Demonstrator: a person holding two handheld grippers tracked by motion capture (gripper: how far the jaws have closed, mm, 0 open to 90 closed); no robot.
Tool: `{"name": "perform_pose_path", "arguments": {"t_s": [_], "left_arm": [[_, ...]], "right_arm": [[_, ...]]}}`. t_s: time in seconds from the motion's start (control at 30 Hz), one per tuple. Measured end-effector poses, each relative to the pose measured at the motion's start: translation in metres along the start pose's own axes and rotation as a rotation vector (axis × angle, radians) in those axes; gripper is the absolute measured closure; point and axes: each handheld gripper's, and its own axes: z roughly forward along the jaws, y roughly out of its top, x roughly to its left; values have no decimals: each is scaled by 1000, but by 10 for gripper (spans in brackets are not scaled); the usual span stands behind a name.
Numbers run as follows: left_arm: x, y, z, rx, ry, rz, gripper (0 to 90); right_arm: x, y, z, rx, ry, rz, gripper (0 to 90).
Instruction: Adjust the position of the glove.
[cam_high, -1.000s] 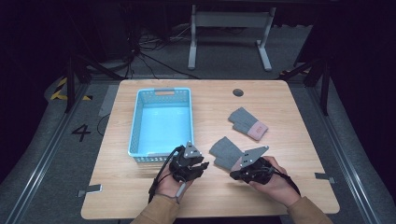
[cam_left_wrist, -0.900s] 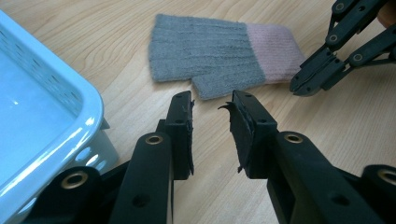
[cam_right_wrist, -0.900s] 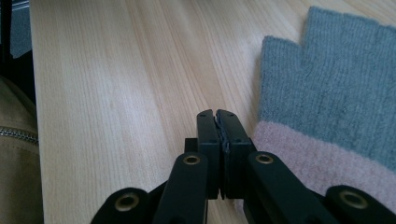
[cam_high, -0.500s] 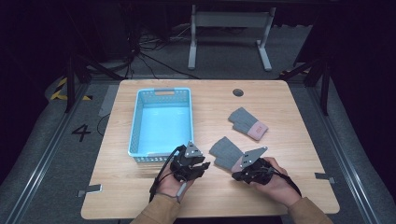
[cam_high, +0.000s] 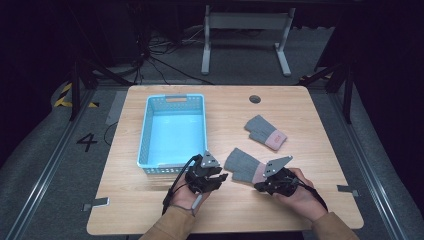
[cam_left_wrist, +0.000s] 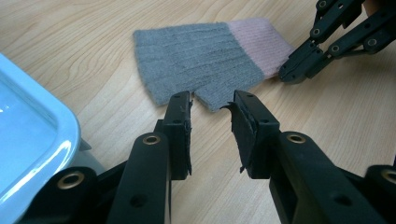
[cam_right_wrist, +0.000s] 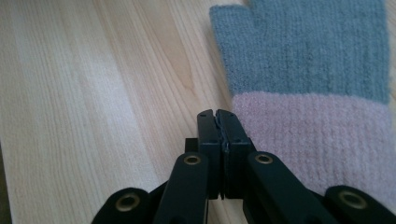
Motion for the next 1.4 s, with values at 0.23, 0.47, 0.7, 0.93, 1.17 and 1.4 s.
{"name": "perform_pose_path", "arguments": {"t_s": [0.23,0.47,0.7,0.93,1.17,1.4], "left_arm": [[0,0,0,1,-2,-1,675],[1,0,0,4,-1,0,672],[0,1,1,3,-4,-5,670],[0,2,2,6,-10,2,668],[-2,5,5,1,-17,11,666],[-2,6,4,-5,-19,13,664]], "right_arm": [[-6,-4,-4,1,-22,22,897],[-12,-7,-7,2,-39,34,898],[-18,-11,-10,-5,-63,68,899],[-24,-16,-13,-12,-99,94,900],[-27,-22,-16,-15,-137,123,900],[-26,-22,-26,-73,-135,140,896]]}}
